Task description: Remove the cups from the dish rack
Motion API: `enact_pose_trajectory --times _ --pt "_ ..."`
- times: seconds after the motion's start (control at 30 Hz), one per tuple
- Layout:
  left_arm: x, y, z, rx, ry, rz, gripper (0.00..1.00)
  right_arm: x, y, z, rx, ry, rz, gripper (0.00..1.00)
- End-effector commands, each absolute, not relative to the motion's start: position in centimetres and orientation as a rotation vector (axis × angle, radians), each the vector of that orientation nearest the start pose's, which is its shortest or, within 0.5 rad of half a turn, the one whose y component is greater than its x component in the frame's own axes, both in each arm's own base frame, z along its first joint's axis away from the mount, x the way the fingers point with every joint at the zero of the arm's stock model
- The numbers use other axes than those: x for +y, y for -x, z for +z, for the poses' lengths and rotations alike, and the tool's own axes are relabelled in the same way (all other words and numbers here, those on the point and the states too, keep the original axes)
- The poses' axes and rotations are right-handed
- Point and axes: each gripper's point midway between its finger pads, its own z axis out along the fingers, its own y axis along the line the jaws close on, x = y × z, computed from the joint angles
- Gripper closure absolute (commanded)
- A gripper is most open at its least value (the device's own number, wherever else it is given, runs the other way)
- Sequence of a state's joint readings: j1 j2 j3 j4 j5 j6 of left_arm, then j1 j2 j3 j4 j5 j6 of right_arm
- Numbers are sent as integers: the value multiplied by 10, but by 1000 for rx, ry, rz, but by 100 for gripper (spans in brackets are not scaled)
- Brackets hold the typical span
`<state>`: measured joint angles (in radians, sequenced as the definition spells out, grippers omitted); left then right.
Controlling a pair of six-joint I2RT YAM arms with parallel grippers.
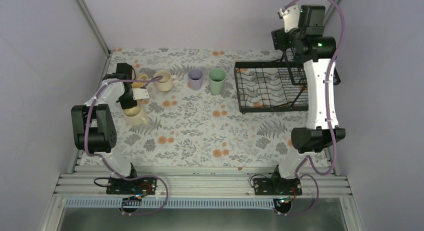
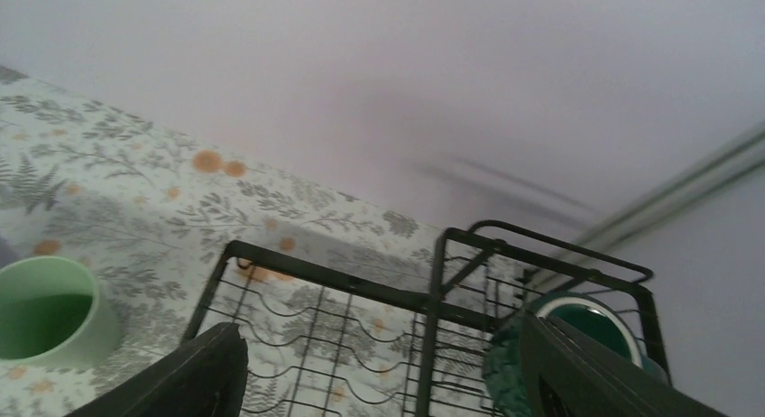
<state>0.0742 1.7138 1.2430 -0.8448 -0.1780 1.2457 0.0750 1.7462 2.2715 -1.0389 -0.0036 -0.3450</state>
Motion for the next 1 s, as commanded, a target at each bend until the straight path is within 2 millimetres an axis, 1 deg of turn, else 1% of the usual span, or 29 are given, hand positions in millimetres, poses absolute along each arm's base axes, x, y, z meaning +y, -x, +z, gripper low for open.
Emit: enact_pose_trajectory --times 0.0,0.1,0.17,0.23,0.3,0.37,0.43,0.5,0.53,0.6,0.67,0.7,0.77,0.87,0.97 --pt "62 -361 83 2558 -1632 492 78 -4 -475 433 2026 314 -284 22" --pt "62 -364 87 2551 -1624 507 70 -31 -482 430 2025 272 -352 22" --pt "63 -367 92 2553 -1613 526 64 -50 -487 426 2036 250 -364 22" --pt "65 -369 96 2555 -1603 551 57 -69 -493 418 2057 228 -376 22" --pt "66 -371 102 2555 -1592 584 54 -87 -496 409 2076 208 -368 23" --pt "63 -375 115 2535 -1573 628 53 -103 -497 401 2095 192 -341 23" --pt "52 -378 135 2485 -1558 637 50 -109 -497 394 2104 193 -298 23" --pt "44 -381 155 2444 -1535 664 45 -108 -496 392 2103 213 -240 23" --pt "37 -381 165 2427 -1529 669 44 -106 -495 392 2100 226 -218 23" --pt "21 -382 189 2376 -1508 659 42 -109 -496 389 2103 222 -229 23" --pt "4 -384 212 2316 -1481 669 42 -116 -499 385 2115 207 -261 23" --pt "-9 -386 223 2275 -1472 673 42 -121 -501 380 2126 193 -277 23" --pt "-28 -390 244 2215 -1429 684 41 -130 -505 372 2145 161 -306 23" --pt "-59 -404 280 2130 -1292 659 38 -146 -512 362 2169 93 -350 23" --pt "-86 -418 311 2048 -1159 633 36 -154 -514 356 2179 105 -382 24"
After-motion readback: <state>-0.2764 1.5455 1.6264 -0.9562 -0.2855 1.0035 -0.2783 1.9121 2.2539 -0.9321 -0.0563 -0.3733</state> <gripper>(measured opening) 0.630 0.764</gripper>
